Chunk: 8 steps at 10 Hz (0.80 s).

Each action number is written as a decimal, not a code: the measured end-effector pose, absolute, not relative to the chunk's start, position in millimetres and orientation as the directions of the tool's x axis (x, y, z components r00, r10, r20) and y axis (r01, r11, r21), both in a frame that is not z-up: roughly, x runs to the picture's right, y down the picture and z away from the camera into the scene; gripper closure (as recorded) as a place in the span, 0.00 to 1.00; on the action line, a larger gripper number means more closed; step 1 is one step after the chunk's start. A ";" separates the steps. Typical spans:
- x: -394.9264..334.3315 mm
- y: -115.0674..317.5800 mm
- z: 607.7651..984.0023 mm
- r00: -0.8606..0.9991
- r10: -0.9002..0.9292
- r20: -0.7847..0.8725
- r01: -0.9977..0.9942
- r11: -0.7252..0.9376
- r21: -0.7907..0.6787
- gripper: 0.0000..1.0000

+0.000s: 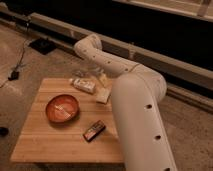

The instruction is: Place the bottle in the ceramic bowl

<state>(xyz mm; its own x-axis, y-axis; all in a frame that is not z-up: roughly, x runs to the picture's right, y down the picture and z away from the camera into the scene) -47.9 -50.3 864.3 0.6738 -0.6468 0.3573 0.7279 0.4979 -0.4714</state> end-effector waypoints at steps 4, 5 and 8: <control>-57.4 -29.3 897.6 0.655 -0.641 0.401 0.749 0.481 -0.456 0.35; -60.5 -29.3 900.4 0.653 -0.639 0.405 0.752 0.483 -0.449 0.35; -61.2 -20.2 913.0 0.652 -0.629 0.423 0.755 0.486 -0.441 0.35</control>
<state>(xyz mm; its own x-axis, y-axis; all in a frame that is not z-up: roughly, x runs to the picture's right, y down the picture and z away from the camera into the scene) -61.2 -20.2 913.0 0.6523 -0.6288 0.4233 0.7546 0.4861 -0.4407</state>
